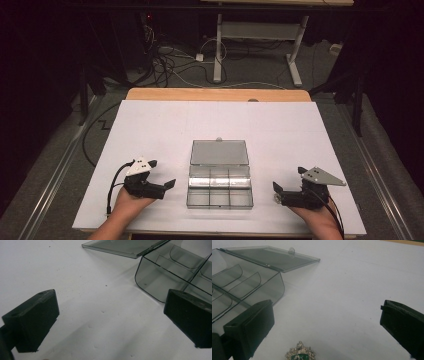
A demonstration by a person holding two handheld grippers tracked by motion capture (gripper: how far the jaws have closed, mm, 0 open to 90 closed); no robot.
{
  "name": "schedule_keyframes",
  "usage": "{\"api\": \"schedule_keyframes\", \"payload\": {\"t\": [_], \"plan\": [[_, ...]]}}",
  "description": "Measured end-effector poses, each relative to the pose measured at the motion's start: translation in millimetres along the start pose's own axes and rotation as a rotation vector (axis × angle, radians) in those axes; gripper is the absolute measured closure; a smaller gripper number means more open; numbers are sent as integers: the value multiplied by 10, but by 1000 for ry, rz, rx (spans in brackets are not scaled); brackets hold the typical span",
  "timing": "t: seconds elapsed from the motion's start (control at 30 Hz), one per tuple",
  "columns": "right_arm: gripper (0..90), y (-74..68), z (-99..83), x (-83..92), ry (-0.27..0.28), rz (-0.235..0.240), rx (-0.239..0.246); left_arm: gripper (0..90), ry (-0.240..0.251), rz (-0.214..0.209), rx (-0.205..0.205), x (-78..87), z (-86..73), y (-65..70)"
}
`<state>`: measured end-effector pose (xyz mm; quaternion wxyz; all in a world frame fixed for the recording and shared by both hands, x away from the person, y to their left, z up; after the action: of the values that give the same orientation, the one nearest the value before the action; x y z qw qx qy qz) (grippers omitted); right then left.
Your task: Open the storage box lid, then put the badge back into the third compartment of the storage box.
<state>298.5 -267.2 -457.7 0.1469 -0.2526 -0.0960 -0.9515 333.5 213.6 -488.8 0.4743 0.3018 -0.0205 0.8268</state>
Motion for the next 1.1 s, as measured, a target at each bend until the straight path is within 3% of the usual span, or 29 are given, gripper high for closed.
{"api": "schedule_keyframes", "payload": {"t": [0.27, 0.4, 0.7, 1.1], "plan": [[27, 39, -100, 116, -16, -7, -12, 0, -13, -4, 0, -13, 8, -4], [50, -7, -124, 138, -34, -5, 12, 0, -11, -1, -5, -12, 6, 6], [177, -90, -221, 204, -80, 33, 19, 0, -7, -2, -3, -10, 4, 9], [300, -144, -294, 122, -149, 46, 55, 0, -19, 3, -12, -20, 7, 14]]}}
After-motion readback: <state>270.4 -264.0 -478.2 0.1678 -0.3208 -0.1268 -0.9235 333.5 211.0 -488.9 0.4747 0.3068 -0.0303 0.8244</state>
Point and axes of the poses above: each handheld gripper's, and its own axes: x roughly backward along the jaws, z roughly out of its top, y roughly to its right, the point moved 1 cm from there along -x, roughly forward along the jaws, and after that the axes turned 12 degrees about -z, right-handed, at the moved point
